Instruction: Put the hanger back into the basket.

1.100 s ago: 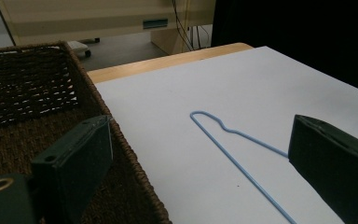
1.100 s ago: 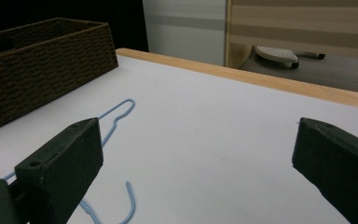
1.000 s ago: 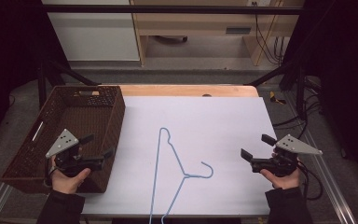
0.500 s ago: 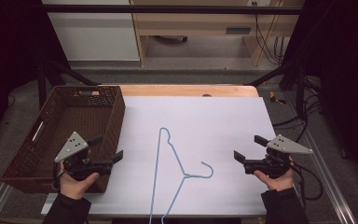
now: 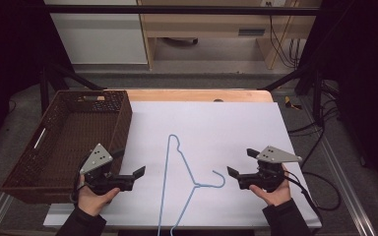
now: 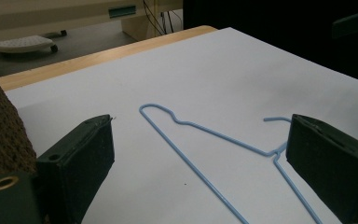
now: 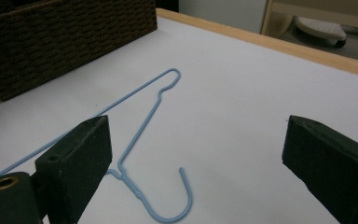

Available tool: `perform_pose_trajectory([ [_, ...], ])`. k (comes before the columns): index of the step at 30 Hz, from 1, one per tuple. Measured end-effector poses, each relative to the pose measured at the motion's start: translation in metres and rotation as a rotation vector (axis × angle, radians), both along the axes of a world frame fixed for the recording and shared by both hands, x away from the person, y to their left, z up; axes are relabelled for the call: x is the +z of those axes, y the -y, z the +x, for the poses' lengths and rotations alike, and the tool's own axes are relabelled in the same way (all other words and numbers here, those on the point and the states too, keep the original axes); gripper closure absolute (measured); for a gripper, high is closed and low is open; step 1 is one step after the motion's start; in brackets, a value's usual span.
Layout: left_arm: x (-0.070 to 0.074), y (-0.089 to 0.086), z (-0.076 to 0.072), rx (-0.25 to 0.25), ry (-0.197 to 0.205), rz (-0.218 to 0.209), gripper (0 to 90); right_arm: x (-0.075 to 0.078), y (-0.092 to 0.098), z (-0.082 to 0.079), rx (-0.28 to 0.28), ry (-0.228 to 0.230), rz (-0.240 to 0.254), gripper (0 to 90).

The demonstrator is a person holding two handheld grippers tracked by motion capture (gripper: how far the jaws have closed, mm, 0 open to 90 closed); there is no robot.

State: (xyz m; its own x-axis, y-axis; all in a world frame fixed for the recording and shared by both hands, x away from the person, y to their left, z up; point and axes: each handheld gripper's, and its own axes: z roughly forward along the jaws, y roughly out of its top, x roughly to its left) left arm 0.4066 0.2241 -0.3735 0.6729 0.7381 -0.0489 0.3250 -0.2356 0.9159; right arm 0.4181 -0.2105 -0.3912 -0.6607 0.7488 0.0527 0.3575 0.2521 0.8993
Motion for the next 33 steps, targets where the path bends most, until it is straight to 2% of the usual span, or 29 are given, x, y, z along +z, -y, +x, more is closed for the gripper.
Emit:
perform_pose_trajectory([
  [8,-0.005,0.007,0.001,-0.012,-0.013,0.012,7.4,-0.007,-0.021,0.002,0.041,-0.017,-0.041,12.0],
  [11,-0.007,0.01,0.001,-0.019,-0.018,0.015,7.5,-0.009,-0.028,0.002,0.053,-0.028,-0.041,13.4],
  [15,-0.01,0.013,0.001,-0.02,-0.025,0.02,7.6,-0.015,-0.045,0.004,0.082,-0.045,-0.097,15.2],
  [32,-0.017,0.018,0.003,-0.03,-0.045,0.038,7.6,-0.028,-0.076,0.014,0.13,-0.102,-0.143,27.1],
  [33,-0.017,0.019,0.004,-0.03,-0.045,0.041,7.6,-0.031,-0.08,0.015,0.136,-0.117,-0.143,29.1],
])
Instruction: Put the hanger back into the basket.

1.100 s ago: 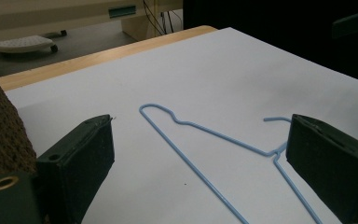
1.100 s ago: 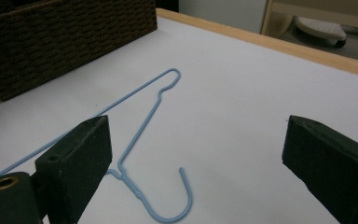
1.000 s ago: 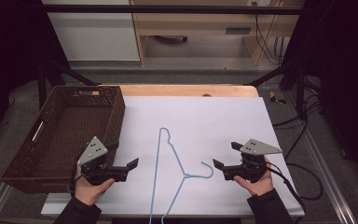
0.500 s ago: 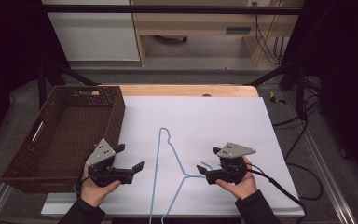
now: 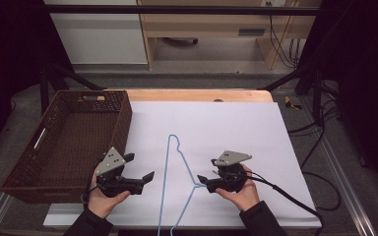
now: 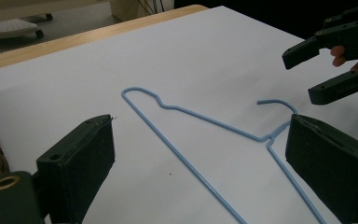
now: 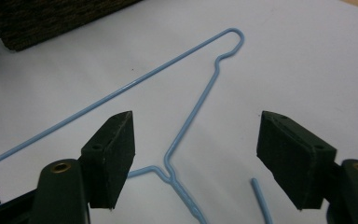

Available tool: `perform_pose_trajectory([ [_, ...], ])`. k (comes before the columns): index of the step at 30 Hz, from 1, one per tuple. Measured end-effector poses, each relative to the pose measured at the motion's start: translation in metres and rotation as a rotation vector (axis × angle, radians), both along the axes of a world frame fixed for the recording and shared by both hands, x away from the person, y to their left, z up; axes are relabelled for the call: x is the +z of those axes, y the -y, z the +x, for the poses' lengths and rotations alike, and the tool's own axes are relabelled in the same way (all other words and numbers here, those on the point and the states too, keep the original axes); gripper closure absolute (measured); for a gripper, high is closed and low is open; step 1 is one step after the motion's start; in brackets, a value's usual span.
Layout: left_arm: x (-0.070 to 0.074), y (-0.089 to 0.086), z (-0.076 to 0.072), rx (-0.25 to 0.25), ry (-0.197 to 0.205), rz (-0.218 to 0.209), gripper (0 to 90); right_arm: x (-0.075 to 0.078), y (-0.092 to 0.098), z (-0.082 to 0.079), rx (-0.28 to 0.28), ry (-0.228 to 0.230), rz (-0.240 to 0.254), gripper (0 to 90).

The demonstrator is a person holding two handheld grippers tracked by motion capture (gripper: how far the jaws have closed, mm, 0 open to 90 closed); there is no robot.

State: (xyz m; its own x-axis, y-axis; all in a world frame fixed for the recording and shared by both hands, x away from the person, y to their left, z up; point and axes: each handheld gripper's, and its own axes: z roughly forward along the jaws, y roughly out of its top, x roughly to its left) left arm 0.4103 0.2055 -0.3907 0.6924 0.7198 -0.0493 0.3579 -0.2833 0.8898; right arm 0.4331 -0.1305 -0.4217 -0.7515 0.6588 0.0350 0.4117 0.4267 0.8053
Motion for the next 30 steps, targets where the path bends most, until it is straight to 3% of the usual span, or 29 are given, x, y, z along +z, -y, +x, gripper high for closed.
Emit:
perform_pose_trajectory([
  [11,-0.002,0.0,0.002,0.003,-0.004,0.003,7.8,-0.02,-0.025,0.012,0.002,-0.061,-0.048,37.7],
  [15,-0.002,0.0,0.002,0.005,-0.004,0.006,7.8,-0.03,-0.036,0.018,-0.006,-0.057,-0.089,40.1],
  [19,-0.002,-0.001,0.002,0.007,-0.002,0.006,7.8,-0.036,-0.047,0.025,-0.005,-0.063,-0.127,49.0],
  [30,-0.001,-0.002,0.001,0.008,-0.001,0.006,8.0,-0.038,-0.049,0.016,0.015,-0.086,-0.16,58.0],
])
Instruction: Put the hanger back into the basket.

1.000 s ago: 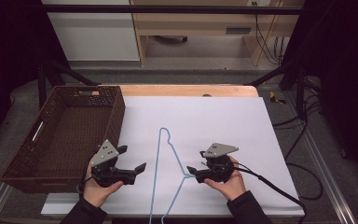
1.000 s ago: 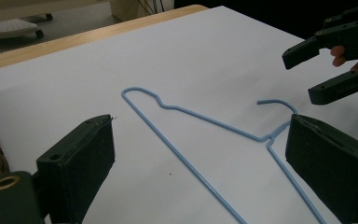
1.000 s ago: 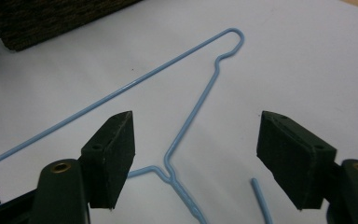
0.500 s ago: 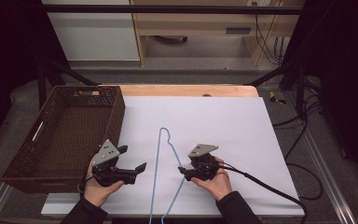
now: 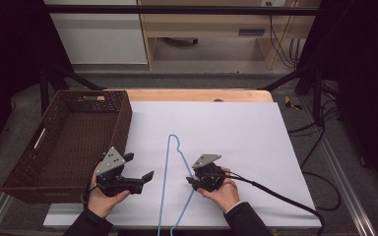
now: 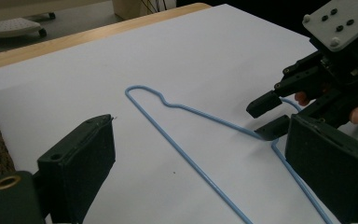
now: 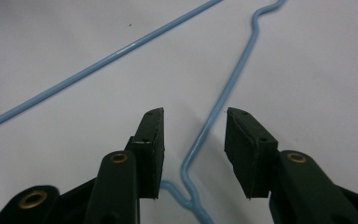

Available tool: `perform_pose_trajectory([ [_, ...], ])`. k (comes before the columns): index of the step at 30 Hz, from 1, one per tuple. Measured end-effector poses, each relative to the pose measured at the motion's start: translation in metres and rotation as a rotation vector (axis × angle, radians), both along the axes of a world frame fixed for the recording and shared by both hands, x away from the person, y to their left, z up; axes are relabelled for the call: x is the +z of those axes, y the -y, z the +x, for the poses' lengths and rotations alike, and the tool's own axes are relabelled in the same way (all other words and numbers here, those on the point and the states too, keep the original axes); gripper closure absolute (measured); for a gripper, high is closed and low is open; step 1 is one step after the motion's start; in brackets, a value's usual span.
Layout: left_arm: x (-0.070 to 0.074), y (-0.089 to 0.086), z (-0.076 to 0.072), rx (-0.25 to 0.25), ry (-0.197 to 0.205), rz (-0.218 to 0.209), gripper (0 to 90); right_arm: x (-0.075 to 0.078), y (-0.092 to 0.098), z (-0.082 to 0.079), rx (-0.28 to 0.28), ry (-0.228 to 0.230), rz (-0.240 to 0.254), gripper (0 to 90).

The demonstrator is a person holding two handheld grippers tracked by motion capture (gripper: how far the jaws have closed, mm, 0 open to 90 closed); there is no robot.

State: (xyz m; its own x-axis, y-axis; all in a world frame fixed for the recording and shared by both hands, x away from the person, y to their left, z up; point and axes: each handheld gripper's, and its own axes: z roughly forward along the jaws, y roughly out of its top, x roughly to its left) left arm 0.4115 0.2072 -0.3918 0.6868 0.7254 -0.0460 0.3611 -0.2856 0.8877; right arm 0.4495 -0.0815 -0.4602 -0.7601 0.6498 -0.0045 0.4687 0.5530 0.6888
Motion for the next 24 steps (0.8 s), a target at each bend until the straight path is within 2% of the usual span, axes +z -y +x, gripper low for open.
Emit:
perform_pose_trajectory([
  [3,-0.001,0.0,0.0,0.0,-0.001,0.001,8.0,-0.001,0.001,-0.006,-0.001,0.016,-0.029,62.3],
  [4,-0.001,0.0,0.0,0.0,-0.001,0.001,8.0,-0.002,0.0,-0.007,-0.02,0.008,-0.028,63.9],
  [7,-0.001,0.001,0.0,-0.001,0.0,0.003,8.1,-0.005,0.001,-0.004,-0.029,0.008,-0.031,66.2],
  [8,-0.001,0.001,0.0,-0.001,-0.001,0.004,8.1,-0.008,0.0,-0.002,-0.043,-0.009,-0.034,67.9],
  [12,-0.002,0.001,0.001,0.0,-0.006,0.006,8.2,-0.012,-0.001,0.0,-0.04,-0.022,-0.039,71.0],
  [16,-0.002,0.002,0.001,-0.002,-0.006,0.006,8.3,-0.012,-0.002,0.0,-0.052,-0.04,-0.028,77.3],
  [21,-0.003,0.002,0.001,-0.001,-0.008,0.009,8.3,-0.011,-0.002,0.0,-0.058,-0.059,-0.028,80.6],
  [22,-0.003,0.002,0.001,-0.001,-0.008,0.009,8.4,-0.01,-0.003,-0.001,-0.068,-0.079,-0.022,82.2],
  [24,-0.003,0.003,0.001,-0.001,-0.009,0.012,8.4,-0.01,-0.003,0.0,-0.081,-0.088,-0.023,82.6],
])
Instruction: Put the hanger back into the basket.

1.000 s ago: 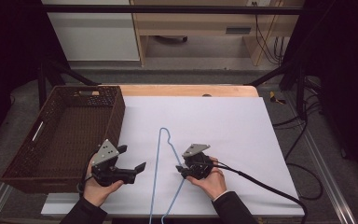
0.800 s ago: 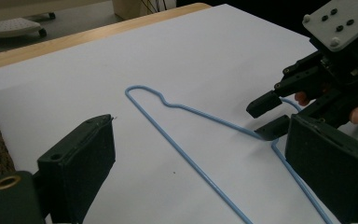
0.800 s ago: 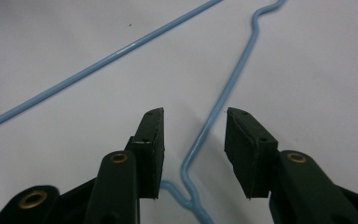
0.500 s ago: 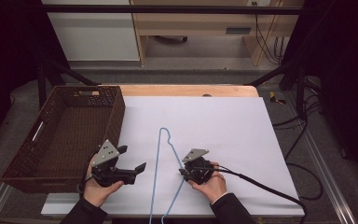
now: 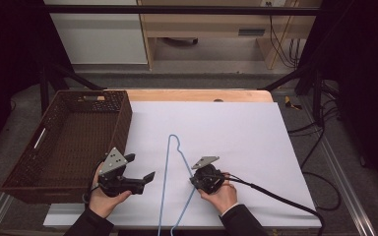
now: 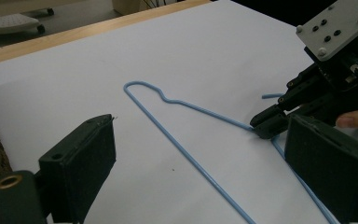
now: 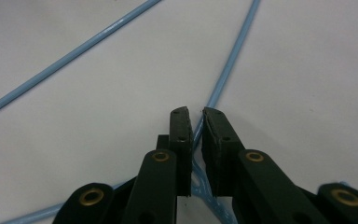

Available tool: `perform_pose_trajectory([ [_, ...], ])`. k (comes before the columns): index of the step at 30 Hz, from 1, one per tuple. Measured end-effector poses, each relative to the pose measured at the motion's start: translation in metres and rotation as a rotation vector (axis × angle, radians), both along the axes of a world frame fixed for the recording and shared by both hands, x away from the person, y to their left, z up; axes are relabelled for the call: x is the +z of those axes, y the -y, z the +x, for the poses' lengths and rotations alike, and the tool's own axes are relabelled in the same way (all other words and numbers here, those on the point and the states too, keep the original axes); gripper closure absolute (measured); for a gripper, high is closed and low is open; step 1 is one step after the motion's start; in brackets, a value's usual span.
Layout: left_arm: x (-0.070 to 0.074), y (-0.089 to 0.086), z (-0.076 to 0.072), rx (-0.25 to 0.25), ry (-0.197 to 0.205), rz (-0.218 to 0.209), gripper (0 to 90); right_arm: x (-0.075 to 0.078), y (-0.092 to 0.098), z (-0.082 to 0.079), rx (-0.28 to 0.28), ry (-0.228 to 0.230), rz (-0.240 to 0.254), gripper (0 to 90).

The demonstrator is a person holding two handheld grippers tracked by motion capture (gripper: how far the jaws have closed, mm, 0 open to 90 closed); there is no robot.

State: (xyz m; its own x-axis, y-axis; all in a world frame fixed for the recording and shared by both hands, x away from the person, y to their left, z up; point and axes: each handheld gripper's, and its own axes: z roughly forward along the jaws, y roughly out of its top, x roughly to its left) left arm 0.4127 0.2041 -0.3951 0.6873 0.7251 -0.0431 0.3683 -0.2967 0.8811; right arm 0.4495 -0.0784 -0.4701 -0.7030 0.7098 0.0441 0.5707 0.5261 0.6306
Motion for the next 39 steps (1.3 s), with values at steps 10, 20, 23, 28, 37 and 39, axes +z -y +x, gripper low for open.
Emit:
perform_pose_trajectory([
  [10,-0.0008,0.0003,0.0004,-0.002,-0.003,0.004,8.5,0.0015,0.0005,0.0038,-0.053,-0.054,0.029,84.1],
  [20,-0.0012,0.0006,0.0004,-0.002,-0.004,0.004,8.7,0.0022,0.0012,0.0073,-0.071,-0.065,0.044,85.6],
  [23,-0.0013,0.0003,0.0006,-0.002,-0.005,0.004,8.7,0.002,0.0014,0.008,-0.077,-0.06,0.046,85.7],
  [28,-0.0015,0.0007,0.0006,-0.002,-0.004,0.004,8.8,-0.001,0.0004,0.0089,-0.094,-0.038,0.062,83.4],
  [37,-0.002,0.0021,0.0005,-0.002,-0.006,0.005,8.8,-0.0017,-0.0031,0.0045,-0.13,-0.023,0.051,84.5],
  [39,-0.0021,0.0023,0.0006,-0.003,-0.007,0.005,8.8,-0.0018,-0.0033,0.0042,-0.135,-0.022,0.047,84.8],
])
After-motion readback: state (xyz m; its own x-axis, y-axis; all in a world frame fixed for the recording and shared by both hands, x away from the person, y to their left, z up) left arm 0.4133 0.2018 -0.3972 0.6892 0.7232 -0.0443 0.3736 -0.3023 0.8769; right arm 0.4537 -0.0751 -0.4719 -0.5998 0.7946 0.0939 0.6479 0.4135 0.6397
